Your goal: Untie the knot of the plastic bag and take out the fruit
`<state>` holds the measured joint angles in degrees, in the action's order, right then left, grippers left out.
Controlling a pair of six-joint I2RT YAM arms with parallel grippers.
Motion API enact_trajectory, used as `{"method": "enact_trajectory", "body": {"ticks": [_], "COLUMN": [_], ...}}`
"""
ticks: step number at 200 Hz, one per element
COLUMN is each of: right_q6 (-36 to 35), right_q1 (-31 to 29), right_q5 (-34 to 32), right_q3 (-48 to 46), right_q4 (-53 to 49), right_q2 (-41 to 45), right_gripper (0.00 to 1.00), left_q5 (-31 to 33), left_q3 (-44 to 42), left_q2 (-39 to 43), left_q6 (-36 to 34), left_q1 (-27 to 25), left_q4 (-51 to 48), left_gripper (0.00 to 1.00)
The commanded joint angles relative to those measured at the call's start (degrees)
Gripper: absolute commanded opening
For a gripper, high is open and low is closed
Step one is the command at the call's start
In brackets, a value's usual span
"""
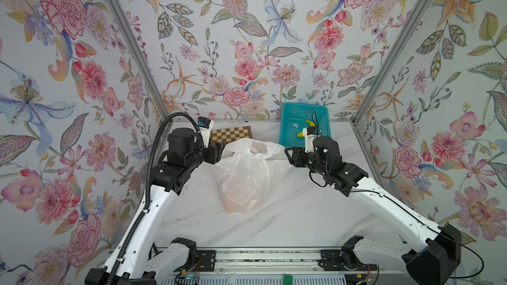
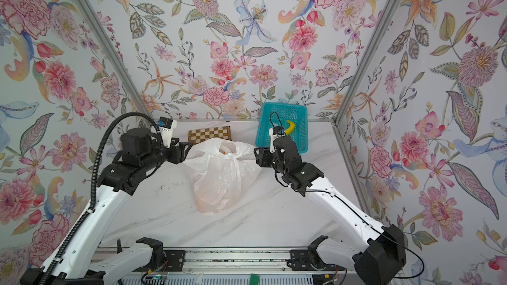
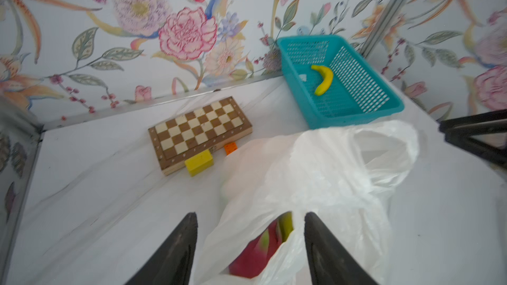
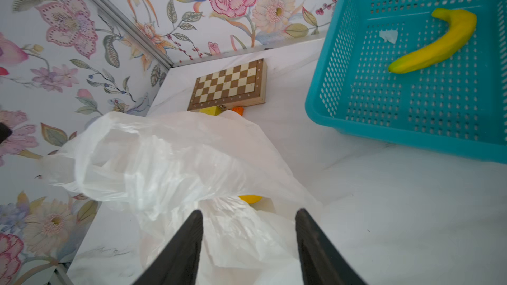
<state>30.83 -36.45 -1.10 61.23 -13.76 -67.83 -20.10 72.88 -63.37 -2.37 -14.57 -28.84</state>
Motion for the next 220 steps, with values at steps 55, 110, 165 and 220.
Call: {"method": "enact_trajectory", "body": {"ticks": [55, 110, 165, 220], "right_q6": [1.6, 1.5, -4.7, -16.1], "right_q1": [-5.3, -7.7, -9.8, -9.9], "right_q5": [5.9, 10.1, 12.8, 14.5], "right_q3": [2.5, 3.1, 4.1, 7.5], "right_q4": [-2.9, -5.2, -4.5, 1.1], "right_q2": [2.3, 0.8, -4.3, -12.3], "right_gripper": [0.68, 0.69, 0.78, 0.99], "left_q5": [-21.6, -14.1, -13.1, -8.7], "left_q3": [18.7, 25.9, 27.3, 23.8], "left_q2": [-18.1, -30.1, -35.8, -33.0], "left_q6": [-27.3, -34.0, -33.8, -21.1], "left_q1": [-3.9, -5.7, -5.9, -5.8], "left_q4": [-14.7, -19.3, -17.9, -5.1], "left_gripper": [0.91, 0.99, 0.71, 0.29]}}
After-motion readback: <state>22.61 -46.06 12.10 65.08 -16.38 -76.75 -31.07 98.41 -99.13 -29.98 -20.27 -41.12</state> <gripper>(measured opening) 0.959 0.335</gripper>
